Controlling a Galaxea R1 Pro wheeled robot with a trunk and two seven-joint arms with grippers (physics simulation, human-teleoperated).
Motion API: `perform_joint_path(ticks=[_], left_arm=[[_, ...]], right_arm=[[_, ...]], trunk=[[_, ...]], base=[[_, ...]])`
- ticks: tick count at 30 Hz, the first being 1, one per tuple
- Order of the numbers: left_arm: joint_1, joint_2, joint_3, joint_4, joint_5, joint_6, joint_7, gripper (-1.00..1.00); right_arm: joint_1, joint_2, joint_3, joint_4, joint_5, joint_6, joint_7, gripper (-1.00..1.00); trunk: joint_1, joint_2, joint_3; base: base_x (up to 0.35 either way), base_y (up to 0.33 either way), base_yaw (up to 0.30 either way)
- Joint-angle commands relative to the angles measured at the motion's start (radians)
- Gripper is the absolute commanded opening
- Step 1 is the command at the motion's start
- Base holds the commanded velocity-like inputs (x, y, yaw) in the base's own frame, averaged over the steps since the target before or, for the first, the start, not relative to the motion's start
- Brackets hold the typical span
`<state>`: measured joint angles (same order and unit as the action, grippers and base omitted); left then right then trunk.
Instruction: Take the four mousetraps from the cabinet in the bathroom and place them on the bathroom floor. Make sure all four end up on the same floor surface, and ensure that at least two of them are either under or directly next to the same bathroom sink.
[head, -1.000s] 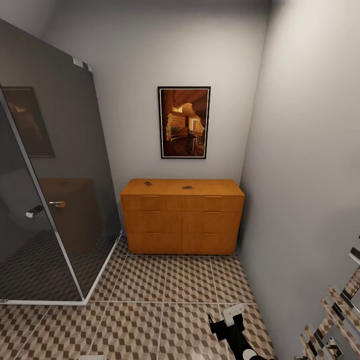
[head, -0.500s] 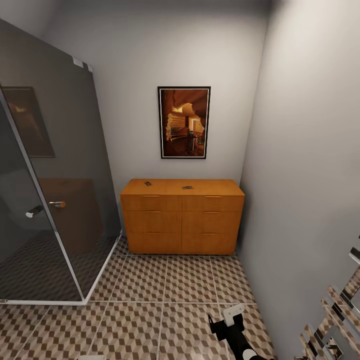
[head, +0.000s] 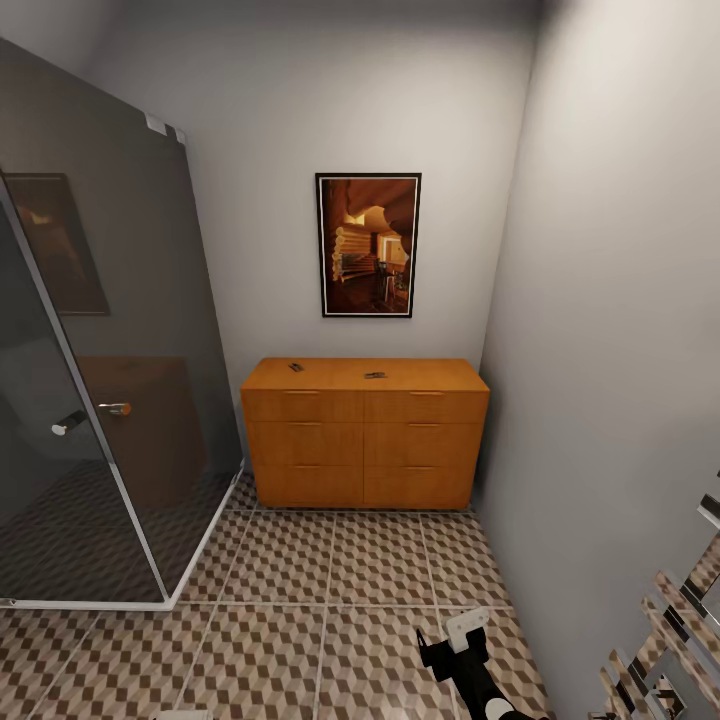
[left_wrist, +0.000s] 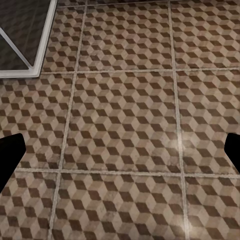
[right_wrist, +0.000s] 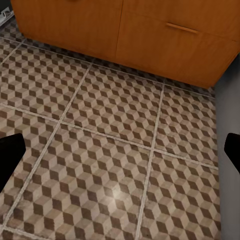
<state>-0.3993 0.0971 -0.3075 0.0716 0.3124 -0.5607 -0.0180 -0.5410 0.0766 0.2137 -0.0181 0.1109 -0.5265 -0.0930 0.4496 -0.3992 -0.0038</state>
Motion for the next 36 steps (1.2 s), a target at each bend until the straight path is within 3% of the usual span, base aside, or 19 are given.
perform_joint_path(ticks=[1,36], left_arm=[[-0.001,0.0,-0.008,0.004,0.008,-0.005,-0.002,1.0],[-0.001,0.0,-0.008,0.004,0.008,-0.005,-0.002,1.0]], right_arm=[[0.0,0.001,0.003,0.001,0.01,-0.001,-0.01,1.0],[0.0,0.0,0.003,0.001,0.01,-0.001,-0.01,1.0]], trunk=[[0.0,-0.001,0.0],[0.0,-0.001,0.0]], base=[[0.0,0.0,0.0],[0.0,0.0,0.0]])
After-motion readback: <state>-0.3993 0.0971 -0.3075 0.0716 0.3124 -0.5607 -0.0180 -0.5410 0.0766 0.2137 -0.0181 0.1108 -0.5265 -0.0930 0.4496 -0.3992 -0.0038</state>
